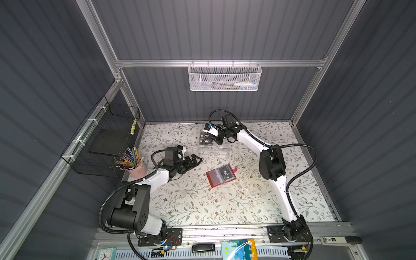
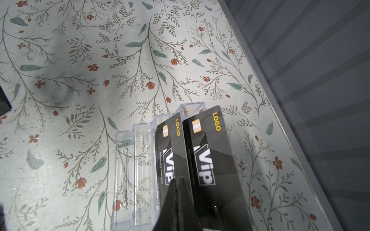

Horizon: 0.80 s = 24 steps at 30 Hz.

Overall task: Take the credit cards out of the card holder
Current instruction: Place the credit card in the storage box.

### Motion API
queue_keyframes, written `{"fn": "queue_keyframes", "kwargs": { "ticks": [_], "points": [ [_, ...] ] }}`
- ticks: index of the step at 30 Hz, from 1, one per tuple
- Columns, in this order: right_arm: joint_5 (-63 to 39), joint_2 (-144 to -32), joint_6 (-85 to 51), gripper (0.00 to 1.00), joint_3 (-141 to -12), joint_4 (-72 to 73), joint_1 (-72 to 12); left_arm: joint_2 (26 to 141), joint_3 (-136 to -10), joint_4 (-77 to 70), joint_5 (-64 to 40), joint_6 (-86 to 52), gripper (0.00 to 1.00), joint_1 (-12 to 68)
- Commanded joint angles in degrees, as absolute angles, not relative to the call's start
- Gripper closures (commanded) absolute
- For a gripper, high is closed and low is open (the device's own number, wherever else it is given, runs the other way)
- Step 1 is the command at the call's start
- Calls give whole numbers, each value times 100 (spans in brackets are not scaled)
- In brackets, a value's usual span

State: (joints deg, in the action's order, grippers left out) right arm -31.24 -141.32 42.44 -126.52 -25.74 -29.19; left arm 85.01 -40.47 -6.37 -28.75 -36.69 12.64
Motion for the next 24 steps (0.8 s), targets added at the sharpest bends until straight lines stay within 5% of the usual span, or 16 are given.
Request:
{"fn": "queue_keyframes", "kwargs": {
  "ticks": [1,17,24],
  "points": [
    [-3094,-14120,4188,96,-12639,-2594,-2950,8488,-4078,-687,-2912,-3709,0,1237],
    [-3088,-13342,3682,77,-11930,-1767,-2979,8265,-4130,-586,-2843,-3640,0,1233],
    [-2920,-13005,3384,48,-11703,-1521,-2978,7963,-4185,-364,-2752,-3560,0,1231]
  ]
}}
